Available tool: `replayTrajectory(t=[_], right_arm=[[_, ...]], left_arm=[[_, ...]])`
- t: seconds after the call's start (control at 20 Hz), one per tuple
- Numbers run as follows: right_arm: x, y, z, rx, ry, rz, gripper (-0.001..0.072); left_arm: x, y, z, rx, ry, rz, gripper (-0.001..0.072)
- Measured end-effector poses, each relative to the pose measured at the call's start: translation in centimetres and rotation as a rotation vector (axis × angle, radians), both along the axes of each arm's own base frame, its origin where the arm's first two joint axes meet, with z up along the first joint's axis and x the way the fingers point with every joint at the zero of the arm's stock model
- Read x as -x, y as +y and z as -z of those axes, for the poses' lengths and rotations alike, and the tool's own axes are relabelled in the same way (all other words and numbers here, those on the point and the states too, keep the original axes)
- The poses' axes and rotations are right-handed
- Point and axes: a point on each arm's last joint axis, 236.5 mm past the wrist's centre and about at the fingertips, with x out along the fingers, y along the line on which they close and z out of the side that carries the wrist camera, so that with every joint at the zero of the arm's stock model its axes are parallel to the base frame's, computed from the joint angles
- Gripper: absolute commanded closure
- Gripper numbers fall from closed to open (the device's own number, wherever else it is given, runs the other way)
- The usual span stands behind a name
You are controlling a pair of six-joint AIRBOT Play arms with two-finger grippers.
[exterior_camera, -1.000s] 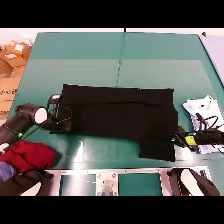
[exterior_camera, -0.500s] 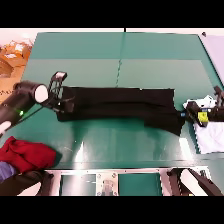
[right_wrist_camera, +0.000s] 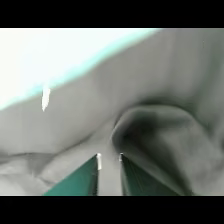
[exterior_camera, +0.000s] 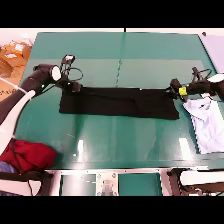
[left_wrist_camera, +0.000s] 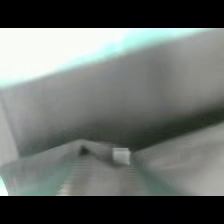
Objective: Fold the shirts.
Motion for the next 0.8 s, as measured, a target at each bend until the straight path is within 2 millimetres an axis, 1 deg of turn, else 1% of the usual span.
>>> replayTrajectory(t=[0.05,0.1,0.15,0.25,0.3,0.35,0.4,0.45,0.5,0.55,0.6,0.7,0.8], right_arm=[[-1.4,-0.4,0.4,0.002,-0.009,0.002,0.0196],[-2.6,-0.9,0.4,0.006,-0.022,-0.002,0.0171],[-3.7,-1.5,-0.1,0.011,-0.044,-0.016,0.0171],[-4.7,-2.9,-1.5,0.023,-0.081,-0.07,0.017],[-4.6,-3.8,-2.3,0.026,-0.091,-0.1,0.017],[-4.2,-5.1,-2.7,0.032,-0.091,-0.119,0.0168],[-3.6,-6.3,-2.7,0.033,-0.084,-0.128,0.0134],[-2.7,-7.3,-2.4,0.026,-0.068,-0.137,0.0054],[-1.5,-8.1,-1.7,0.014,-0.048,-0.145,0.0054],[-0.4,-8.8,-0.8,-0.001,-0.025,-0.152,0.0054],[1.0,-9.2,0.4,-0.016,0.0,-0.164,0.0054],[2.9,-9.5,2.4,-0.043,0.025,-0.182,0.0053],[3.6,-8.9,3.9,-0.091,0.028,-0.195,0.0053]], left_arm=[[-1.5,0.2,-0.4,0.011,-0.038,-0.015,0.0204],[-2.8,0.5,-1.1,0.027,-0.075,-0.035,0.0205],[-4.0,1.1,-2.0,0.037,-0.104,-0.055,0.0205],[-5.4,2.6,-3.6,0.043,-0.125,-0.09,0.0205],[-5.7,3.5,-4.4,0.044,-0.124,-0.107,0.0206],[-5.7,4.2,-5.0,0.042,-0.113,-0.119,0.0206],[-5.6,4.9,-5.3,0.039,-0.093,-0.132,0.0206],[-5.2,5.4,-5.4,0.035,-0.071,-0.138,0.023],[-4.8,5.6,-5.5,0.034,-0.047,-0.141,0.0383],[-4.3,5.7,-5.4,0.033,-0.019,-0.142,0.0624],[-3.8,5.8,-5.2,0.034,0.009,-0.144,0.0679],[-3.1,6.0,-5.1,0.038,0.045,-0.146,0.068],[-2.5,5.5,-5.0,0.06,0.077,-0.145,0.0679]])
